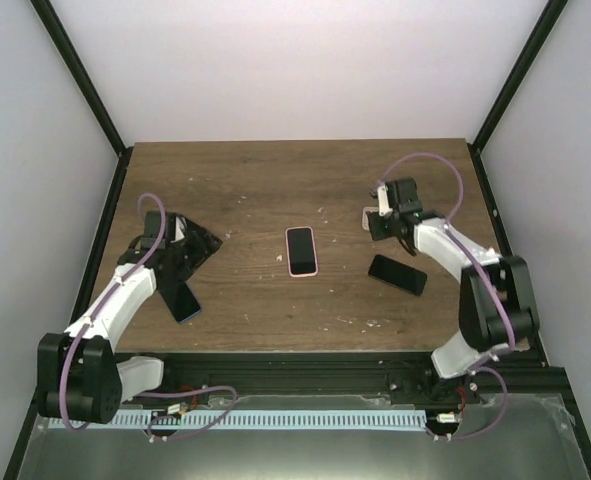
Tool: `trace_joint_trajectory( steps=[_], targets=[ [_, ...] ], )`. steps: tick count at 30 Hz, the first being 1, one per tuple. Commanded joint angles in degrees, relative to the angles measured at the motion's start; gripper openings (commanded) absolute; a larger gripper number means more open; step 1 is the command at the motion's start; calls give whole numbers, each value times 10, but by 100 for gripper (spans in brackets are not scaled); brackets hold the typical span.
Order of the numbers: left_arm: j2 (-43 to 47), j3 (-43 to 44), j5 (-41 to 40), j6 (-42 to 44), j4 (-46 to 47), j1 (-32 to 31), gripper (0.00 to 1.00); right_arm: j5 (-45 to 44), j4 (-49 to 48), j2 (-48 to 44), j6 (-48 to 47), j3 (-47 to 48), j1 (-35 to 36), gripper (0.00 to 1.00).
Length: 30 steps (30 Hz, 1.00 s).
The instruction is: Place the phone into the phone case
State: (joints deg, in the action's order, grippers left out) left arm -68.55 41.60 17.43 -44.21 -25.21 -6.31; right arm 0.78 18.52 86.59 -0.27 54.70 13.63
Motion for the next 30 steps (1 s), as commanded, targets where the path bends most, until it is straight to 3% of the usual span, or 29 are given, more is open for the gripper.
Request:
trace_joint_trajectory(
  steps=[1,4,12,30],
  targets=[
    [33,-16,50,30,-7,1,85,-43,50,88,-121,93,-4,37],
    [55,-33,71,23,1,1,85,-15,56,137,-158,126,-4,32],
    [85,-63,87,39,3,1,85,15,81,199,-253,152,-4,44],
    [49,-71,104,49,17,1,86,33,94,224,-292,202,-4,44]
  ],
)
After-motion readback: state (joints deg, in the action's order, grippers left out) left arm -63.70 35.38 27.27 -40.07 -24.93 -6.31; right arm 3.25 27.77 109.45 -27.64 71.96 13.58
